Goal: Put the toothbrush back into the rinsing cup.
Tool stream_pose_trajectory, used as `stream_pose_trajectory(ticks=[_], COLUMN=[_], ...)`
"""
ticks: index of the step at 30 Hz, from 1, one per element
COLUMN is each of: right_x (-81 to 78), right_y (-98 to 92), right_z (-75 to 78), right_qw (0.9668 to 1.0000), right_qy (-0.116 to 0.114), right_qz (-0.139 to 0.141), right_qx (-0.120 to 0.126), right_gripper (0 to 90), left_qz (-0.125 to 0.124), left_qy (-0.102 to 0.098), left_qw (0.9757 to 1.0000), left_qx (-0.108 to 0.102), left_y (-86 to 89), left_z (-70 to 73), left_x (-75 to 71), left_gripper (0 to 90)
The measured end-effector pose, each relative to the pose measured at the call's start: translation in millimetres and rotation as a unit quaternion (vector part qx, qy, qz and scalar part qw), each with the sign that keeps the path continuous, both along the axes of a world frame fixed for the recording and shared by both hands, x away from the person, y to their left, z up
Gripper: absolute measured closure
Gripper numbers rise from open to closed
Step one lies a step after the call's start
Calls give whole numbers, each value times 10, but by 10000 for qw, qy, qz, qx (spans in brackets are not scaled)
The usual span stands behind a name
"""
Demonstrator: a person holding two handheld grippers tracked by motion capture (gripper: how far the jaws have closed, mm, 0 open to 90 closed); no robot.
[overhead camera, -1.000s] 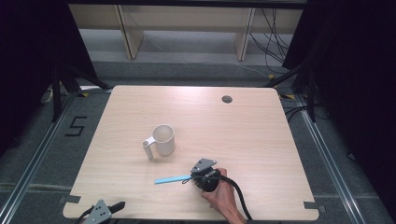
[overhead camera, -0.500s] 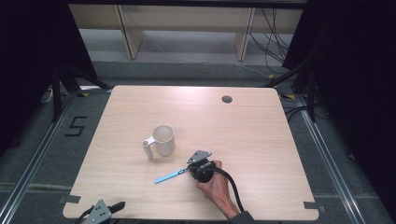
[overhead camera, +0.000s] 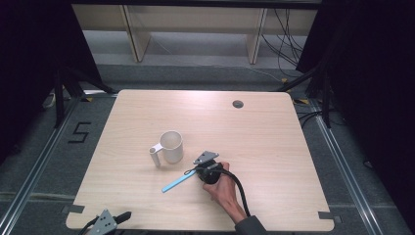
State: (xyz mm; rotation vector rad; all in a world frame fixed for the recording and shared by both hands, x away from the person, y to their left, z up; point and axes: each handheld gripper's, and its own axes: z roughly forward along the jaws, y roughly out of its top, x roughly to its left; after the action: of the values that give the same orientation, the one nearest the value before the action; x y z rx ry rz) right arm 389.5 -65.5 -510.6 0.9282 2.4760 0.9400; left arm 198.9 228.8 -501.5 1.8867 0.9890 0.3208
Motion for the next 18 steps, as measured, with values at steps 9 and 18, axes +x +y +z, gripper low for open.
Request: stream_pose_trajectory(ticks=[9, 18], right_x=[55, -60], right_y=[52, -72], right_z=[5, 161], right_qw=[10000, 9997], right_qy=[28, -11], right_qz=[64, 88], right_qx=[-3, 208], right_gripper=[898, 883], left_qz=[-2, 0], left_qy=[-4, -29], left_qw=[10000, 10000], left_qx=[2, 1], left_y=[3, 16], left_z=[3, 9], left_x=[-2, 0], left_gripper=[163, 163])
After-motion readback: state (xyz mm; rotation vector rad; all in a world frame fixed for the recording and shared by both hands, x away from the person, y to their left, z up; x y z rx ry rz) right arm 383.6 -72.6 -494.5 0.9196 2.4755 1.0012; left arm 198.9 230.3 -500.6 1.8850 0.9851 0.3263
